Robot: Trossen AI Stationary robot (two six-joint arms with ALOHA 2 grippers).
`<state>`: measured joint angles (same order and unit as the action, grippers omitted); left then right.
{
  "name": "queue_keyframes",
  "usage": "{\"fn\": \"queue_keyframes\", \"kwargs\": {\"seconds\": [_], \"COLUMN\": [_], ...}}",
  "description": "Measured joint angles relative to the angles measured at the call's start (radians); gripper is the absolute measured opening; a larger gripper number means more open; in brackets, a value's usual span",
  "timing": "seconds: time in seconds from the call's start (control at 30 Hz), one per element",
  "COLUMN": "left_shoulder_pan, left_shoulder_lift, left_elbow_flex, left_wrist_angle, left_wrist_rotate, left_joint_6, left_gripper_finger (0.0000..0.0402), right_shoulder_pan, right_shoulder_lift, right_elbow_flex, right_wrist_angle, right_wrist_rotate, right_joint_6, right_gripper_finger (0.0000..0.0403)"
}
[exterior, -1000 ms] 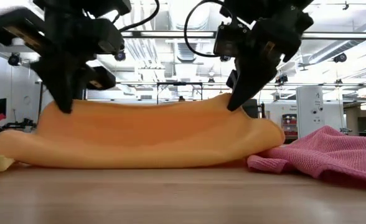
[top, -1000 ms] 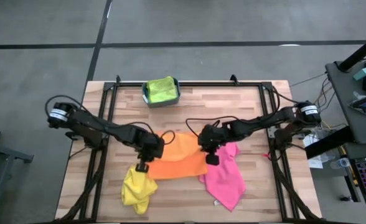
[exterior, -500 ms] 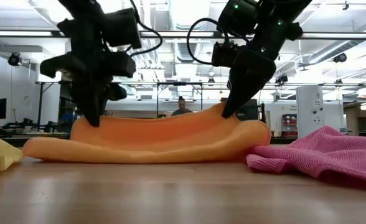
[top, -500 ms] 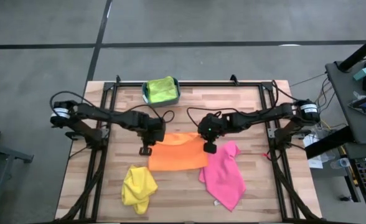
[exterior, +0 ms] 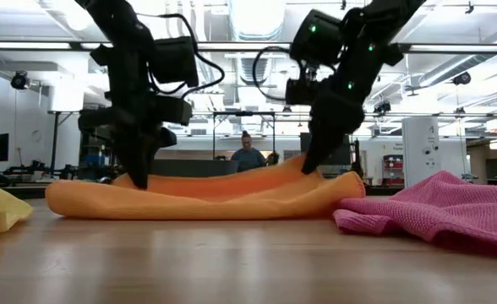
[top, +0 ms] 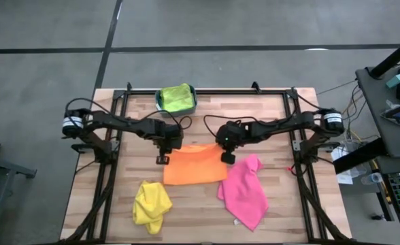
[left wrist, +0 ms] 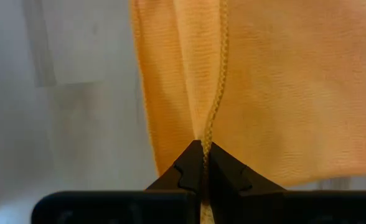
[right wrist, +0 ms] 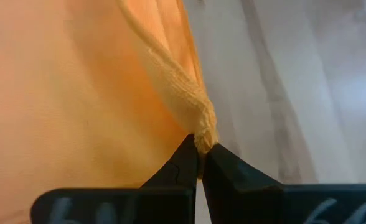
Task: Fold microfiber towels
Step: Fold the orange towel
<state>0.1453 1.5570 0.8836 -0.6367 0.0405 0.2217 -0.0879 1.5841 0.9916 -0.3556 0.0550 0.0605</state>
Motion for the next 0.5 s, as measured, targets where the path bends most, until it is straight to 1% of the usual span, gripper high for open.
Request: {"fn": "queue_keyframes", "kwargs": {"seconds": [0.07,0.17,0.23,0.43,0.5], "left_shoulder_pan": [-0.001,-0.001,-0.001,-0.001,-0.001], "left_shoulder_lift": [0.01,0.023,0.03,0.032,0.032], "left_elbow_flex": [-0.002,-0.005,-0.004,-0.005,-0.005], "left_wrist_angle": [0.015,0.035,0.038,0.037,0.039], "left_wrist_rotate": [0.001,-0.007,-0.024,-0.036,-0.06], "left_joint_6": [0.001,-0.002,-0.003,-0.003,-0.005], "left_gripper_finger": [0.0,0.0,0.0,0.0,0.0], "right_shoulder_pan": [0.0,0.0,0.0,0.0,0.0], "right_shoulder_lift": [0.024,0.057,0.072,0.076,0.075], "right_elbow_flex": [0.0,0.0,0.0,0.001,0.001], "right_wrist_angle": [0.002,0.011,0.011,0.025,0.025], "right_wrist_rotate": [0.012,0.077,0.102,0.105,0.105], "right_joint_6": [0.001,0.017,0.018,0.017,0.017], "right_gripper_finger": [0.0009,0.0009,0.0009,0.0009,0.0009]}}
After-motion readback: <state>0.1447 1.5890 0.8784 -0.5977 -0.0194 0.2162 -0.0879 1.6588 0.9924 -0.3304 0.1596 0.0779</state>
